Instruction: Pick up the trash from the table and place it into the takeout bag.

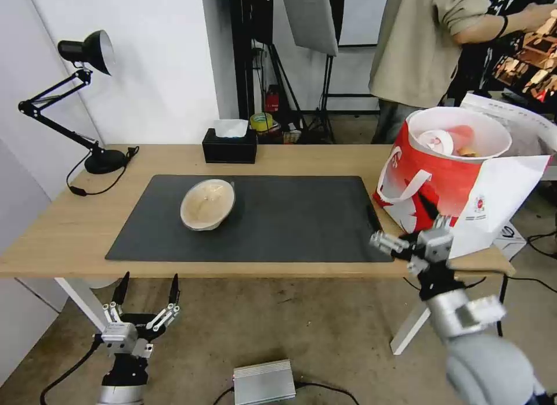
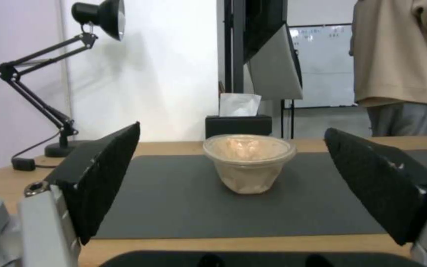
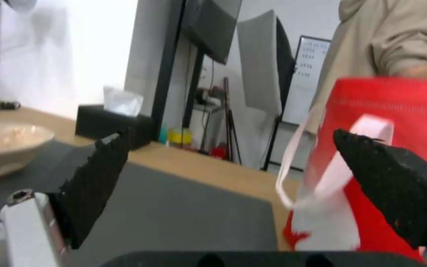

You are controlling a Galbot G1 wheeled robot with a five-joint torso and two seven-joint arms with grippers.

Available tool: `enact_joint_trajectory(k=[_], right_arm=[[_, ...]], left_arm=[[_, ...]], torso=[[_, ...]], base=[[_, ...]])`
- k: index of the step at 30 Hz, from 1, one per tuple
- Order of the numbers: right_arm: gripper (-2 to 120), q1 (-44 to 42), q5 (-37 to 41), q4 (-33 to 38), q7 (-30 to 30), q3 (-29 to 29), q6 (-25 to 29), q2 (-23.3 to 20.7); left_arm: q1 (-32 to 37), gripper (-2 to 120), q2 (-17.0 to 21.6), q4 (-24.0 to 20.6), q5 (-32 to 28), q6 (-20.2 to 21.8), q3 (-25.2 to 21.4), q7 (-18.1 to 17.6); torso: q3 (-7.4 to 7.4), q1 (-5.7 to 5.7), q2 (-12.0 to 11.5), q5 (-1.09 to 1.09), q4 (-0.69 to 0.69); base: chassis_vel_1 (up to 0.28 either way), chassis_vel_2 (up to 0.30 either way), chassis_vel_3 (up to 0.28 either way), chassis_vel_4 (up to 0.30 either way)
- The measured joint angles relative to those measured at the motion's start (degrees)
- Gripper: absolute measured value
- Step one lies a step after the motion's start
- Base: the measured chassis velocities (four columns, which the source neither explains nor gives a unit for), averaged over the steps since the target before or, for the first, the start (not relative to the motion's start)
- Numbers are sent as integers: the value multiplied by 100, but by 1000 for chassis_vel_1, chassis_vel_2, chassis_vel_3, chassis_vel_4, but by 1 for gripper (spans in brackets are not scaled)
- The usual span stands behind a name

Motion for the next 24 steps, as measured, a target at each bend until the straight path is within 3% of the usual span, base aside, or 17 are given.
enact_joint_trajectory(k=[13,24], right_arm=[[100,-520,-1037,-163,-158,-142,196,793],[100,-585,-1164,-235,-201,-170,270,944]], left_arm=[[-82,100,59,-223,1,94,-14,11],[-156,100,88,-389,48,194,-15,24]], torso=[[0,1,0,0,0],[0,1,-1,0,1]], base=[[0,0,0,0],[0,0,0,0]])
